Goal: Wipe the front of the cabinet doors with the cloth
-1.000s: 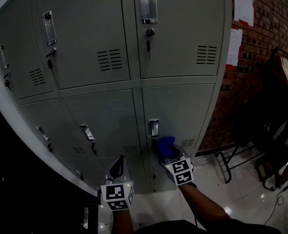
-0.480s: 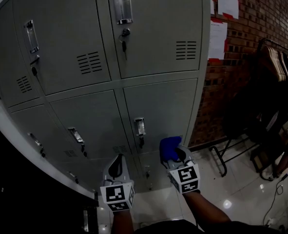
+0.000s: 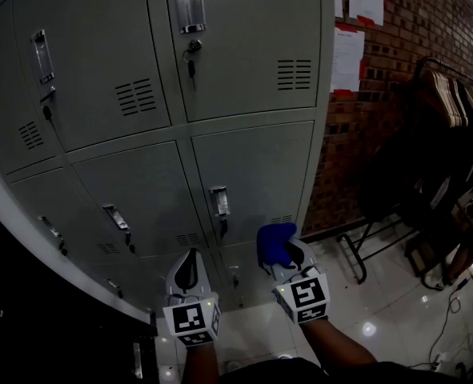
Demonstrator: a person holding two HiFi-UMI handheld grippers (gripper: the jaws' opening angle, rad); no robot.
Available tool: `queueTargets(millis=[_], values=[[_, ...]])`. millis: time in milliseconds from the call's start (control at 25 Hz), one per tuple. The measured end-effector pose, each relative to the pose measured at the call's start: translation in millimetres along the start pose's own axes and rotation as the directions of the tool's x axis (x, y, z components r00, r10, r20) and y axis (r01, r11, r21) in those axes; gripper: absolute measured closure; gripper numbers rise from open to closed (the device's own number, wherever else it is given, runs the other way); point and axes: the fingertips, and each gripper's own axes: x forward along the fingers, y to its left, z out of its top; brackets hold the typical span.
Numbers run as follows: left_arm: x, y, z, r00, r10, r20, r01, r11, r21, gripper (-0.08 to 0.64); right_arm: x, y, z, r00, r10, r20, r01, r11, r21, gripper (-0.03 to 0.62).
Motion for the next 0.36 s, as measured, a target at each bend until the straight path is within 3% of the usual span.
queueTargets(millis=[360], values=[[-2, -3, 3, 1.000, -0.005, 0.010, 0.005, 1.000, 0.006, 0.545, 0, 10, 14, 1.000, 0.022, 0.014, -0.022, 1.000, -0.018, 0.531]])
